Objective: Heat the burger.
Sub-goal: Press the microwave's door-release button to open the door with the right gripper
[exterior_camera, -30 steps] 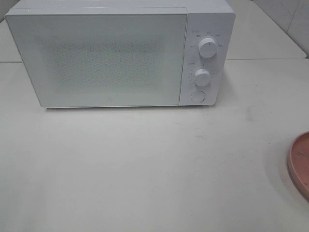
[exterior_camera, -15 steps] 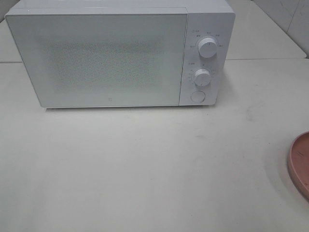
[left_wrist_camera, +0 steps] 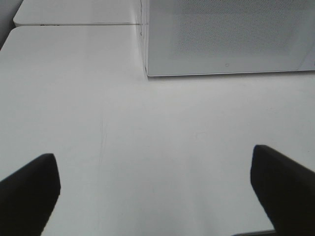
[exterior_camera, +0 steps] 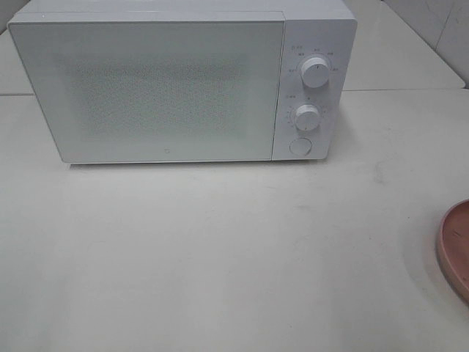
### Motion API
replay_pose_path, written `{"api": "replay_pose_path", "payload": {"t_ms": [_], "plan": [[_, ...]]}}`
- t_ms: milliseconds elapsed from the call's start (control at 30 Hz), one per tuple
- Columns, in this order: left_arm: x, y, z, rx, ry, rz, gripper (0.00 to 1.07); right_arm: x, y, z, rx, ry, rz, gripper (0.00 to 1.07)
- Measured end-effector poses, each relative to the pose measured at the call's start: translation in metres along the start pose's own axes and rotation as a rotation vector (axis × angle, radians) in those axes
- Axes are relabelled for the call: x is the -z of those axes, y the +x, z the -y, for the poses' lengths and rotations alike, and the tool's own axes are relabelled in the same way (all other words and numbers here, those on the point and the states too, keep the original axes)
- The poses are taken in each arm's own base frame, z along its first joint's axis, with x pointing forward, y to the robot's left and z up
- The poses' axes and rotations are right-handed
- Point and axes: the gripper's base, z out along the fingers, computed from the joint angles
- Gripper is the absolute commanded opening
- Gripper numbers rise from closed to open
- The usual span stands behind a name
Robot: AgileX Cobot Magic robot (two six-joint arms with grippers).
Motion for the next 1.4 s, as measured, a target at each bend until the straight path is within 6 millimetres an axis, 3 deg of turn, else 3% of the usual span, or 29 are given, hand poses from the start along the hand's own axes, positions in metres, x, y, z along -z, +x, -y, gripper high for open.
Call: {"api": "replay_pose_path", "payload": {"t_ms": [567,933,1167,1400], "plan": [[0.000,0.000,0.000,0.000,0.000,0.000,1.03,-0.065,-0.010,0.000,0.000,-0.001,0.100,0.76],[0.000,0.000,0.000,-0.001,-0.001,0.000,1.03,-0.102,-0.005,0.001,-0.001,-0.001,0.172,0.76],[0.000,0.000,0.000,-0.001,-0.002,0.000,1.03,-0.112,0.003,-0.003,-0.013,-0.009,0.187,0.76],[0.000,0.000,0.000,-0.002,-0.003,0.000,1.03,-0.114,0.028,-0.024,0.018,-0.006,0.215,0.76]]}}
